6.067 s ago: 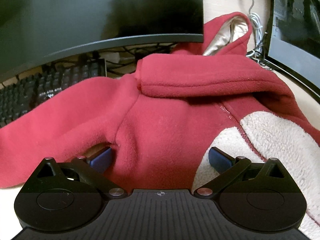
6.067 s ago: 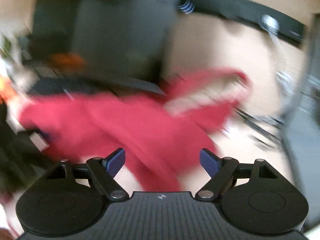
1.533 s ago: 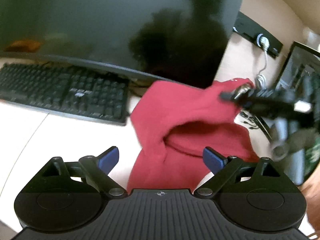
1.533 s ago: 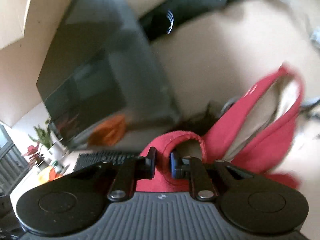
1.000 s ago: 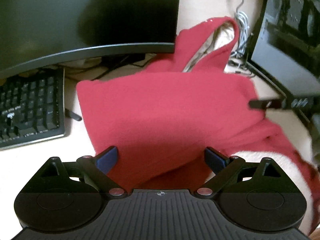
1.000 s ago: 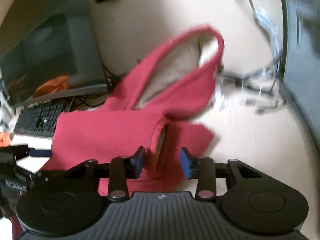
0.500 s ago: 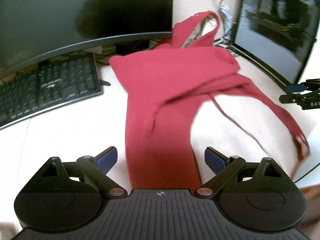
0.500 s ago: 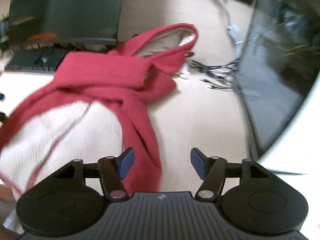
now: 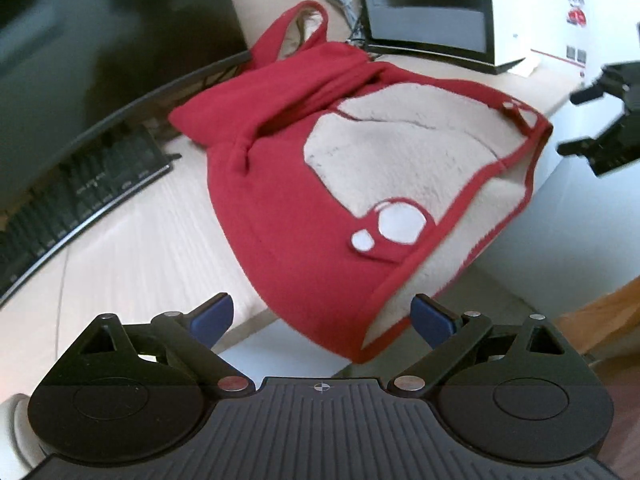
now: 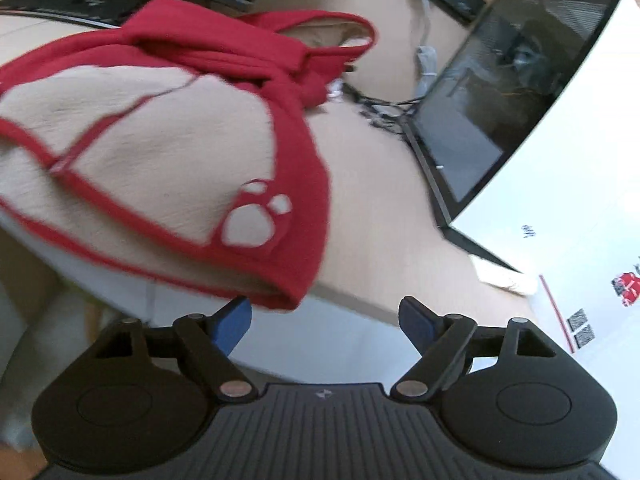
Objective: Fold clothes
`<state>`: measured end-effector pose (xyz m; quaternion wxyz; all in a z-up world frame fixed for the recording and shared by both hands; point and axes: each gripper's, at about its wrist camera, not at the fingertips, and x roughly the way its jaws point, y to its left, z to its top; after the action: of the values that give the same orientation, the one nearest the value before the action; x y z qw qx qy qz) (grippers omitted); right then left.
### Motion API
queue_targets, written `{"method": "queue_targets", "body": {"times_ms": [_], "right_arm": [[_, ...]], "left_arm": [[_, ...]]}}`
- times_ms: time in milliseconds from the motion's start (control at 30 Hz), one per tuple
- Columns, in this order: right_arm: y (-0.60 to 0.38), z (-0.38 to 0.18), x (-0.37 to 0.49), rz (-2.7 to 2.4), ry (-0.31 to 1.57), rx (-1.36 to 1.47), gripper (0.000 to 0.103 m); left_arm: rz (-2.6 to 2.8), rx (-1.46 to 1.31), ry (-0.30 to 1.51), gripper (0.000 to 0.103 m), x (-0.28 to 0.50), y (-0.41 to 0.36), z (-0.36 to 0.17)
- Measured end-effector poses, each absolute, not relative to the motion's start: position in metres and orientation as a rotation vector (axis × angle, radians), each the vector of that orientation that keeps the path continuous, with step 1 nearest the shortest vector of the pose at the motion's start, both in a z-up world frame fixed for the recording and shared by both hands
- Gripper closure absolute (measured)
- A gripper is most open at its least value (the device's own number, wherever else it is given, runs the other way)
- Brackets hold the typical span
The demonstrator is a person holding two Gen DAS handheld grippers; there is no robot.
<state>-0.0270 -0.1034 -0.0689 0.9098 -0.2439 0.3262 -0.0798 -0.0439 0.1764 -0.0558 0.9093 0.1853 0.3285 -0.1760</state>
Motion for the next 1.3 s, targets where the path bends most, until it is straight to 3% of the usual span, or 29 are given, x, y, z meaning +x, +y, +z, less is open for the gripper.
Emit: {"method": "queue_targets", "body": {"times_ms": [200, 300, 533, 767, 867, 1033, 1167, 1300], "right_arm": [[-0.132, -0.029, -0.026, -0.130, 0.438, -0.499, 0.021], [-0.151, -0.013, -0.021, -0.040, 0.343, -0.540, 0.016], [-0.168, -0.053, -0.011, 0.171, 0.479, -0.581, 0.015], [-0.148, -0.065, -0.033, -0.015, 0.445, -0.670, 0.015], [-0.133, -0.041, -0.045, -0.045, 0.381, -0.783, 0.015], [-0.136, 0.049, -0.066, -0.083, 0.373, -0.537, 0.015], [-0.140, 0.078, -0.096, -0.072, 0.484, -0.317, 0.015], [-0.138, 0.076, -0.130, -0.076, 0.647, -0.211, 0.015]], "left_arm": [[-0.164, 0.376, 0.657, 0.004, -0.043, 0.164, -0.068], [0.016, 0.359, 0.623, 0.003, -0.044, 0.155, -0.062], [0.337, 0.270, 0.575, 0.003, -0.045, 0.147, -0.026], [0.200, 0.385, 0.591, 0.002, -0.049, 0.164, -0.047], [0.091, 0.473, 0.549, 0.002, -0.053, 0.171, -0.039], [-0.007, 0.506, 0.450, 0.002, -0.051, 0.194, 0.018], [-0.143, 0.388, 0.490, 0.002, -0.072, 0.221, 0.055], [-0.313, 0.285, 0.631, 0.002, -0.093, 0.247, 0.058]]}}
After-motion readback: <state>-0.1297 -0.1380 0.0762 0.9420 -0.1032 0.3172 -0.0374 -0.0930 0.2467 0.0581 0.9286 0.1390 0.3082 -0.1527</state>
